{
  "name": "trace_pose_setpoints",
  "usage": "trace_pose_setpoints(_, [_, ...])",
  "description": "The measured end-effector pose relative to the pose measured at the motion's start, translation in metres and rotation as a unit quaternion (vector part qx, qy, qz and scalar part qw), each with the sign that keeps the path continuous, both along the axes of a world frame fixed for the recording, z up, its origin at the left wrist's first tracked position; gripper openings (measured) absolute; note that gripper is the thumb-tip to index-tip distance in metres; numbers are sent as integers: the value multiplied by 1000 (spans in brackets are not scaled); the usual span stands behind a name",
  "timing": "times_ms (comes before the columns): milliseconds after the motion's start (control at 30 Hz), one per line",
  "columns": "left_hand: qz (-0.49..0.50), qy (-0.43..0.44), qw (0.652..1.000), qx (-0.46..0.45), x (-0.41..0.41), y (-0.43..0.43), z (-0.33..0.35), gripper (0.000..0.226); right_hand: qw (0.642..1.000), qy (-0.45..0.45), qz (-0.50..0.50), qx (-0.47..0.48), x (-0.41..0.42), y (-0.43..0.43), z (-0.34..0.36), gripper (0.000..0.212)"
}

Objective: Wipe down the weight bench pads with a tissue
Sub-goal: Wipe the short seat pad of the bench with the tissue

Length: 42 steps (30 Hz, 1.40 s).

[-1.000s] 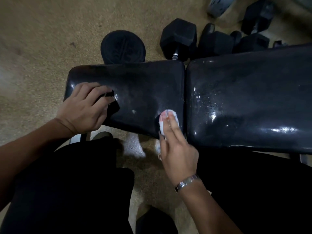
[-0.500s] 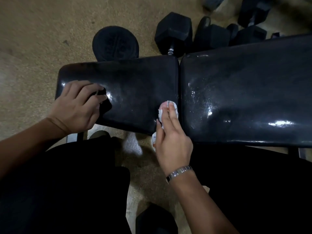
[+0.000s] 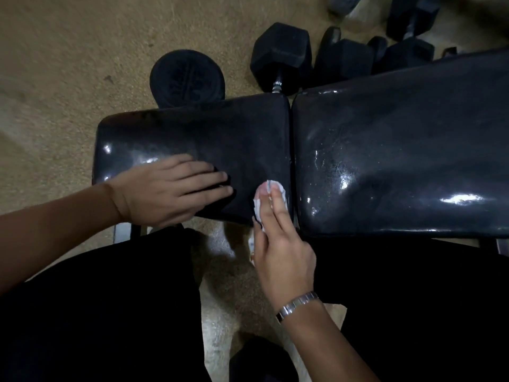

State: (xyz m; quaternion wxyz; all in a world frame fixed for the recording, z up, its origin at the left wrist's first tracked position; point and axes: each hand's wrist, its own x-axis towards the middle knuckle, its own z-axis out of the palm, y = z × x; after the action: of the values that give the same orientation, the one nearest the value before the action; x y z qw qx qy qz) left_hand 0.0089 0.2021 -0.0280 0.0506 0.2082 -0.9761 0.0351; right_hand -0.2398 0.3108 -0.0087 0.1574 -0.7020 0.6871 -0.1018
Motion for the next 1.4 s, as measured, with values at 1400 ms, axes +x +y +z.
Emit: trace_pose_setpoints(1400, [12, -64, 998, 9, -28, -3, -2, 60, 998, 8, -53, 30, 13, -53, 9, 54])
